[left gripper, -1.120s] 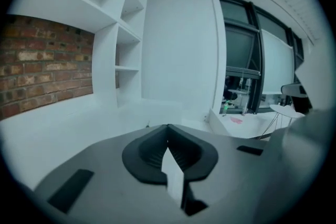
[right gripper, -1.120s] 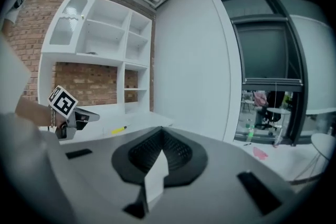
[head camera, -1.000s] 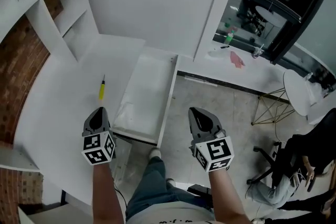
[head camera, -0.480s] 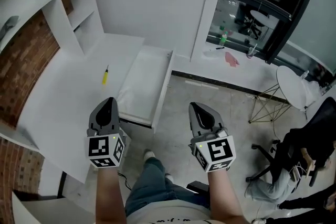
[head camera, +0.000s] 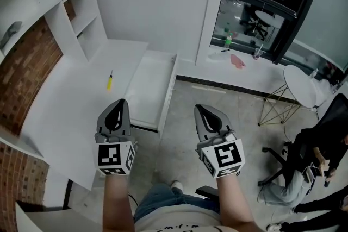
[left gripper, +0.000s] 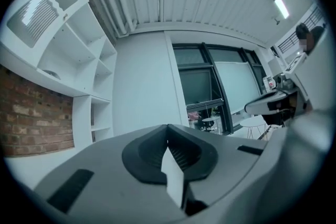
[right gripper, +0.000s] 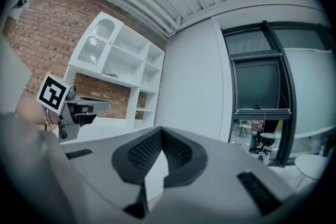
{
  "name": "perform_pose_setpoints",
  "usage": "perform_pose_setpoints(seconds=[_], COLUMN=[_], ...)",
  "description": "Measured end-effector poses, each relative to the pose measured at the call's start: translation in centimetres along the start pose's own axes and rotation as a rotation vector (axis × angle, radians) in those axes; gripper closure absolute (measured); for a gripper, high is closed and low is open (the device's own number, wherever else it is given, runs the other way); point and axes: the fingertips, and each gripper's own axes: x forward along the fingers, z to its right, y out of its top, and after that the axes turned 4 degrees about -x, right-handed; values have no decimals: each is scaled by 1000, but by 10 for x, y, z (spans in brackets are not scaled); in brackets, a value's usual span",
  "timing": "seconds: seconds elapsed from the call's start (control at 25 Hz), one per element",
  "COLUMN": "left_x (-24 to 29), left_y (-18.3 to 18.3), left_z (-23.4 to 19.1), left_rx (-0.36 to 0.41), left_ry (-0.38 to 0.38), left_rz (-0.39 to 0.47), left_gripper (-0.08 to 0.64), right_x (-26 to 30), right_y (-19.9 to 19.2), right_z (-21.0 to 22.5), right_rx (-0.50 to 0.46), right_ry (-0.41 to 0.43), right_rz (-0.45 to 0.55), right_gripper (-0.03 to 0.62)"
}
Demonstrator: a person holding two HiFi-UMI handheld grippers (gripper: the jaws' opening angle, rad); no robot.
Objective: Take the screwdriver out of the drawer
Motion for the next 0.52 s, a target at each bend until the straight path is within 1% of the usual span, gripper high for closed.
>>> perform_pose_setpoints(seconds=[0.28,0.52], left_x=[-6,-15], left_y=[6,12], left_z=[7,4], left_rx=[4,30], left_ry=[-17,-25], left_rz=[15,29], left_gripper=[548,548], right_x=[-5,-7], right_y=[8,13], right_z=[-6,-13], right_rx=[-10,-7], right_ry=[8,-1], right_rz=[11,26], right_gripper=[583,583])
